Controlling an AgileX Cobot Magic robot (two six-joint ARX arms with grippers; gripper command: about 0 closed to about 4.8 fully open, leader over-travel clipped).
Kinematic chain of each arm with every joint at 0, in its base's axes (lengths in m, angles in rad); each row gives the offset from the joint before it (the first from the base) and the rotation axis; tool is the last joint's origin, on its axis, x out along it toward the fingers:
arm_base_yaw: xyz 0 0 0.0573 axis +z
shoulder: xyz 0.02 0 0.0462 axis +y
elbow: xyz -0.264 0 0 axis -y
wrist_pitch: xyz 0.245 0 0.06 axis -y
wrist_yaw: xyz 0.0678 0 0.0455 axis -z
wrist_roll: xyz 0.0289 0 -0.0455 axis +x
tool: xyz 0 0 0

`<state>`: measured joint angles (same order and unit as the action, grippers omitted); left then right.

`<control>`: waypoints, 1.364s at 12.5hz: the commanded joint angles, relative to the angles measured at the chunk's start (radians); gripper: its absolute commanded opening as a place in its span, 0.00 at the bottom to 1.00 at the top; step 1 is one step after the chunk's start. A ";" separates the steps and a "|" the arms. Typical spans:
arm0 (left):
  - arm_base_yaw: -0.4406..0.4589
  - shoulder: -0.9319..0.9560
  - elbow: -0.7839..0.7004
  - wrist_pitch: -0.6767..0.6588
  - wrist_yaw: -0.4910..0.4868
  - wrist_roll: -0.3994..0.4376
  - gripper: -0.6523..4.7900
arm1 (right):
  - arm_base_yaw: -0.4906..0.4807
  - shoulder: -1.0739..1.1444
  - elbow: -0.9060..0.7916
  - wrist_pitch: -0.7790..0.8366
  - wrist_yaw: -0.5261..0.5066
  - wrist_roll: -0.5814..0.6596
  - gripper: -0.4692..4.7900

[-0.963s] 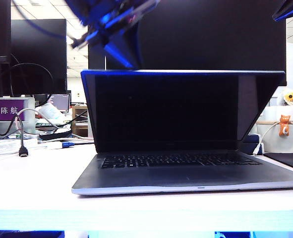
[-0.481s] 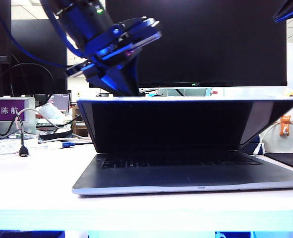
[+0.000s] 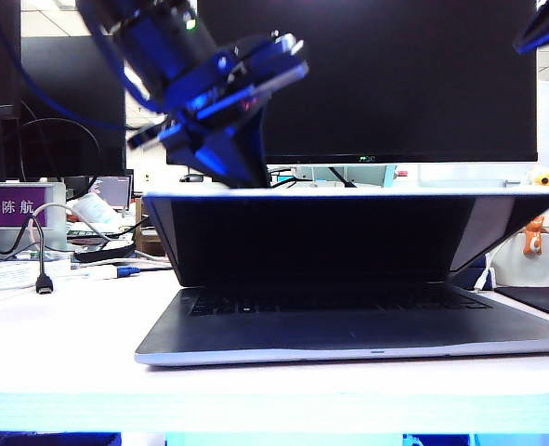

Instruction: Close the lid of the gray laptop.

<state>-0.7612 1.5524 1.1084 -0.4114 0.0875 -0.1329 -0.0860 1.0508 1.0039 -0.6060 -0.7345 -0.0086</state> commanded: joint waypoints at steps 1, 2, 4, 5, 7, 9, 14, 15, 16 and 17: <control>-0.013 -0.001 -0.048 0.009 0.027 -0.017 0.11 | 0.001 -0.004 0.003 0.016 -0.008 -0.005 0.08; -0.015 -0.001 -0.063 0.010 0.037 -0.025 0.11 | 0.001 -0.004 0.003 0.016 -0.008 -0.005 0.08; -0.015 -0.001 -0.079 0.009 0.037 -0.025 0.11 | 0.001 -0.004 0.003 0.017 -0.008 -0.005 0.08; -0.015 -0.003 -0.079 0.009 0.045 -0.025 0.11 | 0.001 -0.004 0.003 0.016 -0.008 -0.005 0.08; -0.015 -0.002 -0.079 -0.005 0.051 -0.024 0.11 | 0.000 -0.004 0.003 0.016 -0.008 -0.005 0.08; -0.015 -0.002 -0.098 0.002 0.051 -0.026 0.11 | 0.000 -0.004 0.003 0.016 -0.008 -0.005 0.08; -0.016 -0.007 -0.120 0.025 0.055 -0.040 0.11 | 0.000 -0.004 0.003 0.016 -0.008 -0.005 0.08; -0.016 -0.017 -0.120 0.022 0.061 -0.035 0.11 | 0.000 -0.004 0.003 0.016 -0.008 -0.005 0.08; -0.015 -0.045 -0.120 0.025 0.019 -0.016 0.11 | 0.000 -0.004 0.003 0.014 -0.008 -0.005 0.08; -0.015 -0.095 -0.120 0.038 -0.004 0.009 0.11 | 0.001 -0.004 0.003 0.010 -0.008 -0.005 0.08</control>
<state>-0.7750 1.4982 0.9840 -0.4038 0.1089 -0.1501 -0.0860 1.0508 1.0031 -0.6037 -0.7349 -0.0090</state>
